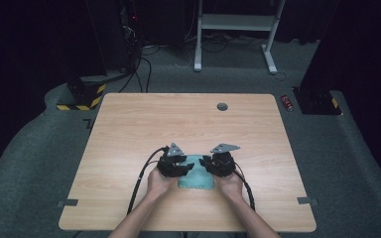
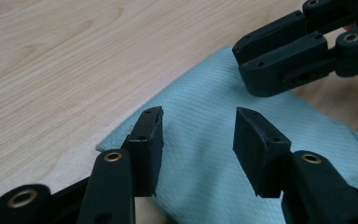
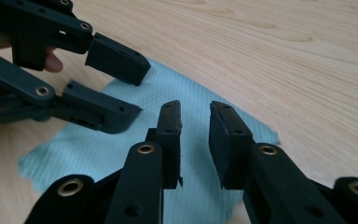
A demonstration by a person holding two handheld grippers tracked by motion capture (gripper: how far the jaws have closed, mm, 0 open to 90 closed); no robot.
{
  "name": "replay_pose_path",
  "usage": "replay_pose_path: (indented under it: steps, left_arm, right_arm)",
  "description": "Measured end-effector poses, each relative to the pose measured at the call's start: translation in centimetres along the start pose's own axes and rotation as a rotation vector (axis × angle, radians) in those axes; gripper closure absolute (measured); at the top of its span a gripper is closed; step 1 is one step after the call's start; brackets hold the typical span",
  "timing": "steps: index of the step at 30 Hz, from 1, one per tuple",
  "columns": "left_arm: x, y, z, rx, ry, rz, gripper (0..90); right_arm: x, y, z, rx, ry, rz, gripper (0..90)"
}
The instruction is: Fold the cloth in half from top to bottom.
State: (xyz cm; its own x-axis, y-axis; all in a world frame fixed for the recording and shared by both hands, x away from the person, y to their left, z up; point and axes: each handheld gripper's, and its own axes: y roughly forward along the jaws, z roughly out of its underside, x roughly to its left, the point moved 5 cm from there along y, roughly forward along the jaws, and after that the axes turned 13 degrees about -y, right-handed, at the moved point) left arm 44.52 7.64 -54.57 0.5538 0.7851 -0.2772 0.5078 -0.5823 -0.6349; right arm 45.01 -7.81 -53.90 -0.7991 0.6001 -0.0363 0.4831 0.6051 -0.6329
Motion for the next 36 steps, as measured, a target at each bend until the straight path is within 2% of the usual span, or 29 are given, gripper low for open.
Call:
replay_pose_path:
  steps: [3, 5, 7, 8, 9, 11, 14, 16, 18, 20, 22, 24, 26, 31, 32, 36]
  left_arm:
    - [0.9, 0.2, 0.3, 0.026, -0.005, -0.036, 52.5]
    - [1.3, 0.1, 0.4, 0.028, -0.01, -0.043, 53.1]
    - [1.7, -0.2, 0.3, 0.031, 0.012, -0.066, 53.1]
    - [1.7, -0.2, 0.4, 0.034, 0.004, -0.067, 53.0]
    - [1.8, -0.3, 0.4, 0.037, 0.008, -0.075, 52.7]
    - [1.9, -0.5, 0.5, 0.049, 0.023, -0.097, 51.6]
    - [1.2, -1.3, 0.6, 0.036, 0.028, -0.077, 51.3]
    - [0.2, -2.2, 0.7, 0.017, 0.056, -0.055, 51.2]
    - [-0.6, -2.6, 1.1, 0.015, 0.075, -0.043, 50.3]
    - [-1.0, -2.9, 1.8, 0.027, 0.096, -0.046, 49.8]
    - [-0.8, -3.0, 2.6, 0.043, 0.103, -0.062, 49.8]
    - [-0.3, -3.2, 3.3, 0.058, 0.094, -0.08, 49.7]
    - [-0.2, -3.4, 4.0, 0.062, 0.069, -0.074, 49.7]
    - [-0.5, -4.2, 4.7, 0.059, 0.104, -0.092, 49.4]
    - [-0.7, -4.3, 4.8, 0.059, 0.094, -0.083, 48.5]
    - [-0.8, -4.6, 5.2, 0.068, 0.118, -0.091, 46.9]
  right_arm:
    - [-0.4, 0.8, 0.0, 0.021, 0.02, 0.009, 73.4]
    - [-0.9, 1.3, 0.3, 0.038, 0.026, 0.024, 73.0]
    - [-1.3, 1.4, 0.6, 0.054, 0.035, 0.027, 72.3]
    - [-1.6, 1.4, 0.8, 0.059, 0.035, 0.031, 72.3]
    - [-1.7, 1.2, 0.9, 0.059, 0.047, 0.034, 71.7]
    - [-2.0, 0.9, 1.0, 0.058, 0.041, 0.051, 69.9]
    - [-2.0, 0.4, 1.1, 0.05, 0.045, 0.056, 68.7]
    - [-1.4, -0.3, 0.9, 0.034, 0.024, 0.043, 68.3]
    - [-0.2, -0.8, 0.9, 0.027, -0.023, 0.026, 67.9]
    - [0.7, -1.1, 1.1, 0.03, -0.05, 0.013, 67.7]
    - [1.4, -1.2, 1.6, 0.039, -0.071, -0.002, 67.3]
    - [1.6, -1.2, 2.1, 0.049, -0.084, -0.005, 67.1]
    - [1.7, -1.3, 2.7, 0.064, -0.081, -0.008, 66.7]
    - [1.9, -1.7, 3.2, 0.068, -0.113, 0.004, 65.0]
    - [1.9, -1.8, 3.2, 0.068, -0.107, 0.006, 64.7]
    - [1.9, -2.4, 3.2, 0.039, -0.096, -0.005, 64.1]
